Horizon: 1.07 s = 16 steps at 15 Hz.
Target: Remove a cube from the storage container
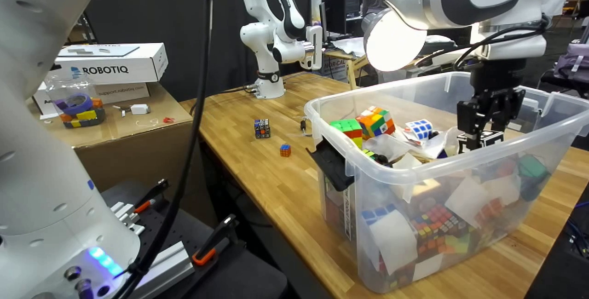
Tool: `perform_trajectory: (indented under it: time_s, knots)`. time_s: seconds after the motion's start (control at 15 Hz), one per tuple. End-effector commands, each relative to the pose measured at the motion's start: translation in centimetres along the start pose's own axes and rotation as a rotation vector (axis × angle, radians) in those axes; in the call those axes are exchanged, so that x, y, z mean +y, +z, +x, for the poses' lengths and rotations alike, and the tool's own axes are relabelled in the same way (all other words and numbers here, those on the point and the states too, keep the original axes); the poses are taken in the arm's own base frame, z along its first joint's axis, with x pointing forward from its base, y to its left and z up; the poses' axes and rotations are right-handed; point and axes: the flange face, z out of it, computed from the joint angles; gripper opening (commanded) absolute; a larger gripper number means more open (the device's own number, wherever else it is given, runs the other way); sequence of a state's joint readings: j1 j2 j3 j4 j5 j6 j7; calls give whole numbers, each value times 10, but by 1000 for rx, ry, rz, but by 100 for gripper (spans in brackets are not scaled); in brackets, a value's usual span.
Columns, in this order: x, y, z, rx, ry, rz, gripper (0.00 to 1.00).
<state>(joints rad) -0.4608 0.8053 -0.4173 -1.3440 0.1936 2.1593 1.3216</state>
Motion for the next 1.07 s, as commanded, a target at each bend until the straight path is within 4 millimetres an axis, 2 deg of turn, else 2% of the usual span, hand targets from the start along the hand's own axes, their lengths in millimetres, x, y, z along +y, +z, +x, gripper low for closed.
perform_trajectory:
  time_s: [0.0,0.2,0.53,0.73,1.0]
  knots:
    - [3,-22,17,-19,51,52,38]
    - [10,-38,22,-36,53,82,38]
    - [26,-68,-7,-85,-21,145,38]
    - [45,-88,-22,-110,-63,144,38]
    - [76,-114,-31,-155,-122,158,38]
